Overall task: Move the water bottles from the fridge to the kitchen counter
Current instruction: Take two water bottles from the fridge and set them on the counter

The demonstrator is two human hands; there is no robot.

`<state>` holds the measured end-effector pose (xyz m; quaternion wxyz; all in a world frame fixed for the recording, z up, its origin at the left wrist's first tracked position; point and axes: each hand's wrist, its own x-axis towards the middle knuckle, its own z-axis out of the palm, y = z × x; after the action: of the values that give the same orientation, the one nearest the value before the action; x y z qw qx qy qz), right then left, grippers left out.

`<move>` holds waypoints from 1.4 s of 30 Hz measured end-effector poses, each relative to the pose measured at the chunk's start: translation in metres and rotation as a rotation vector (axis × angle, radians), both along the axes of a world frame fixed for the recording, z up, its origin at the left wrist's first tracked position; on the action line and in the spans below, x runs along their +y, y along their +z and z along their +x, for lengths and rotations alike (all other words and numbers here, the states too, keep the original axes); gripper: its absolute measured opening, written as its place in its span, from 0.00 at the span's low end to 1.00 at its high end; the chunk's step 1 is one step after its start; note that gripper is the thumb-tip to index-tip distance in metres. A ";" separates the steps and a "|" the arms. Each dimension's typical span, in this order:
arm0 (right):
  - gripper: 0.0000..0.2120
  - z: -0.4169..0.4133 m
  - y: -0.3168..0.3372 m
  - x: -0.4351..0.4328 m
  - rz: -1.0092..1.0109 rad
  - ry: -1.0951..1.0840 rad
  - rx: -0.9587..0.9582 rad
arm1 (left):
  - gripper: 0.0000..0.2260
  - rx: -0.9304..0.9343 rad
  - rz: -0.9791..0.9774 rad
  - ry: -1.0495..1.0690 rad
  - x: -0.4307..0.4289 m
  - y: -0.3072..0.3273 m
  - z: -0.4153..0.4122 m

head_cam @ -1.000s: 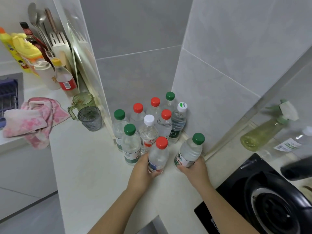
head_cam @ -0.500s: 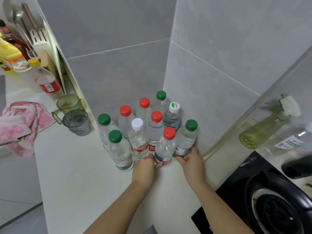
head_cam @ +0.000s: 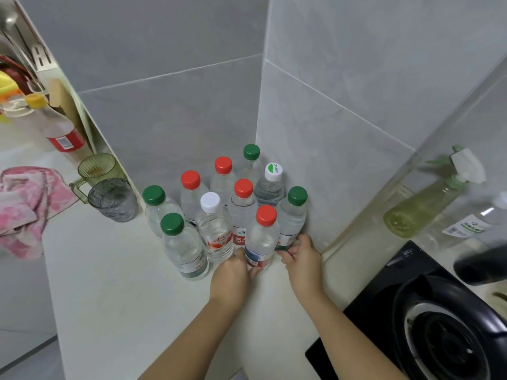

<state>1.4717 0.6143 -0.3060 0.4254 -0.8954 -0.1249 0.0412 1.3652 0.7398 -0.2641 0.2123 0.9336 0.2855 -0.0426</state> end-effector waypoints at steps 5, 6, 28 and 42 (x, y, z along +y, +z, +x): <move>0.19 0.004 -0.002 0.000 -0.025 0.009 0.027 | 0.21 0.023 -0.045 0.036 0.002 0.003 0.008; 0.20 0.004 -0.003 0.001 -0.038 0.010 0.019 | 0.21 0.027 -0.021 0.030 0.001 0.004 0.008; 0.30 -0.091 0.035 -0.050 -0.143 0.149 0.232 | 0.38 0.042 -0.070 -0.061 -0.001 0.018 -0.073; 0.31 -0.177 0.082 -0.044 -0.103 0.493 0.164 | 0.36 -0.298 -0.144 0.069 -0.020 0.052 -0.217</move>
<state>1.2949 0.5702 -0.2238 0.3651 -0.8520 -0.3021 0.2225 1.1485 0.7196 -0.2117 0.3201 0.9015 0.2791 0.0831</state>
